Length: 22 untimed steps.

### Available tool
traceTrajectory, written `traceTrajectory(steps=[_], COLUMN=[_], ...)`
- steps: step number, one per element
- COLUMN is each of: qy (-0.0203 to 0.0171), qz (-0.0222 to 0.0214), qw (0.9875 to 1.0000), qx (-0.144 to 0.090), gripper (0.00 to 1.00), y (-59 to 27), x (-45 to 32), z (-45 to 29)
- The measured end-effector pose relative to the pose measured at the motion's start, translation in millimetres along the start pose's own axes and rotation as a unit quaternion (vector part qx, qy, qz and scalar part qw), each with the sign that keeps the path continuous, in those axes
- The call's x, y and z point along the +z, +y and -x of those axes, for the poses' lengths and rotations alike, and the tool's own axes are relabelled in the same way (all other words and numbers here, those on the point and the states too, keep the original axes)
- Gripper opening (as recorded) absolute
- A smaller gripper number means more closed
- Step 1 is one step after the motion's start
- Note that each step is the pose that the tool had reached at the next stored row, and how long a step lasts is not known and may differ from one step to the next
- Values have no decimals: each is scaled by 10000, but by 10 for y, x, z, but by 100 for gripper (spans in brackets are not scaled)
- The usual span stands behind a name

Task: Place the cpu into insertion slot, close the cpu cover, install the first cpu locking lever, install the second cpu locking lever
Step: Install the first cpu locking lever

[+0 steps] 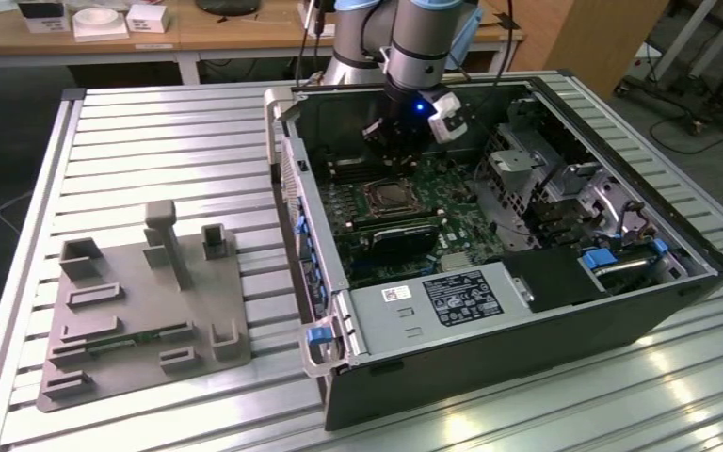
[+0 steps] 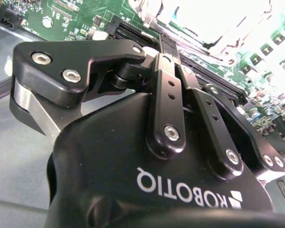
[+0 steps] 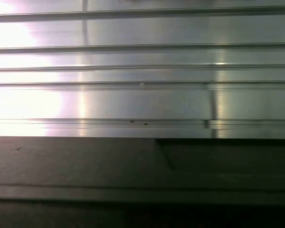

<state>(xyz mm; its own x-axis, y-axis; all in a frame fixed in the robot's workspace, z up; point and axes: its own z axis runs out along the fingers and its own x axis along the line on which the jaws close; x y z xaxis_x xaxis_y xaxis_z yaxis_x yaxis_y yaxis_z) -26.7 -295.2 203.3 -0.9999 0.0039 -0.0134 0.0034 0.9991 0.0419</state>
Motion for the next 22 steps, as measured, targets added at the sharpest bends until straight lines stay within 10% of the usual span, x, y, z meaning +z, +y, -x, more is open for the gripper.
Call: traceTrajectory(steps=[22], qy=[0], qz=[-60], qw=[10000], qx=[-1], gripper=[10], y=[-14], x=[39], z=[7])
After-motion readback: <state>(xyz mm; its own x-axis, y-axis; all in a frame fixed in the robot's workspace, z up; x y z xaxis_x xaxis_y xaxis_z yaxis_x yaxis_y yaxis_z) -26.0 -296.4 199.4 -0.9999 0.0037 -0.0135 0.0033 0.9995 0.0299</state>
